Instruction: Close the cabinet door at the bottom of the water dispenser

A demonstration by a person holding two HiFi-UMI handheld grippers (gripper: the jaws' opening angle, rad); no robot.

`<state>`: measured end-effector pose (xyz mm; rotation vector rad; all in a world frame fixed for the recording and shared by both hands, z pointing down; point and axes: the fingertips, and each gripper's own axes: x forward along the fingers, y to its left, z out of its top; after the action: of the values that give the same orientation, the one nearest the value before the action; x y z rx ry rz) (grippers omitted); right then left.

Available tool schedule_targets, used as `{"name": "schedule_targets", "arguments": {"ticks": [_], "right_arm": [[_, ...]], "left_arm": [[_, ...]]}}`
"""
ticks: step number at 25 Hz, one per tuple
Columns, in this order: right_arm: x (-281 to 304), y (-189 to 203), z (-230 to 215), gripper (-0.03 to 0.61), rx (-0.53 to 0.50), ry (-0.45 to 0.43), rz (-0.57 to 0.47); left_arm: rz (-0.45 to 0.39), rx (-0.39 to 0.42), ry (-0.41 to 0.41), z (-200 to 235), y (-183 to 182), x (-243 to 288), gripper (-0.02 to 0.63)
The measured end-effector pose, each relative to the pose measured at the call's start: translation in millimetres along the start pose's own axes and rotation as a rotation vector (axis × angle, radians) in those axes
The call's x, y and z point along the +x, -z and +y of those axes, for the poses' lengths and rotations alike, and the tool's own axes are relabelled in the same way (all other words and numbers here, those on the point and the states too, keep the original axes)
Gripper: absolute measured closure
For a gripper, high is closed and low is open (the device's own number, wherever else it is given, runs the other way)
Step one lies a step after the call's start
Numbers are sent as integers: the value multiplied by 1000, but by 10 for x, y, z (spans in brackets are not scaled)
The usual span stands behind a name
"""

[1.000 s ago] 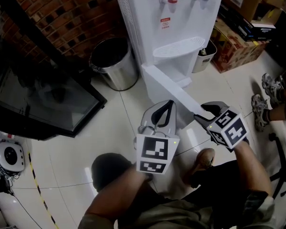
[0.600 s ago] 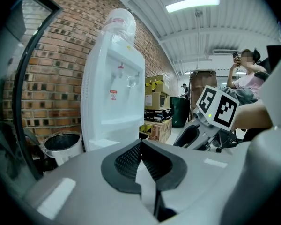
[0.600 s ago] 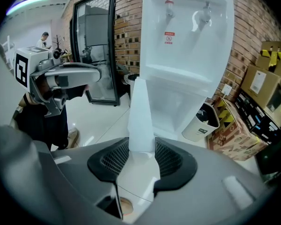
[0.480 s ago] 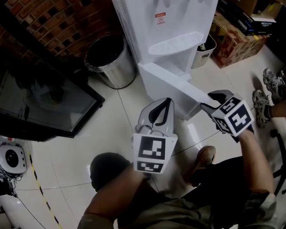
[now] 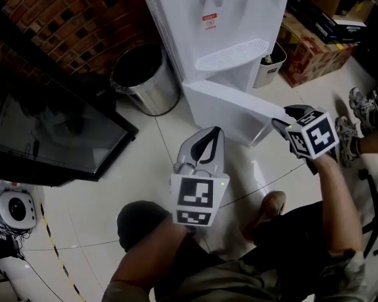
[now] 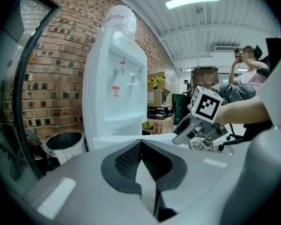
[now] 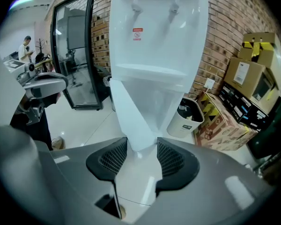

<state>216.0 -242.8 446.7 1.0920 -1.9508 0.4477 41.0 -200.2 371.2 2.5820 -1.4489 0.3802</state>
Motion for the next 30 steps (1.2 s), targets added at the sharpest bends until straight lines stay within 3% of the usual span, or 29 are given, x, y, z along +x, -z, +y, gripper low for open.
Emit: {"name": "schedule_targets", "arguments": {"ticks": [5, 11, 14, 21, 30], "right_arm": [[42, -38, -197, 377, 42, 67, -17], [148, -99, -398, 423, 102, 146, -44], [221, -153, -544, 439, 160, 171, -69], [484, -311, -954, 466, 411, 167, -207], [921, -526, -1272, 541, 540, 170, -305]], "left_arm": [[-4, -3, -15, 41, 0, 29, 612], [8, 82, -47, 192, -67, 290, 612], [17, 72, -61, 304, -107, 394, 612], [3, 90, -85, 426, -218, 633, 612], [20, 53, -122, 622, -87, 627, 612]]}}
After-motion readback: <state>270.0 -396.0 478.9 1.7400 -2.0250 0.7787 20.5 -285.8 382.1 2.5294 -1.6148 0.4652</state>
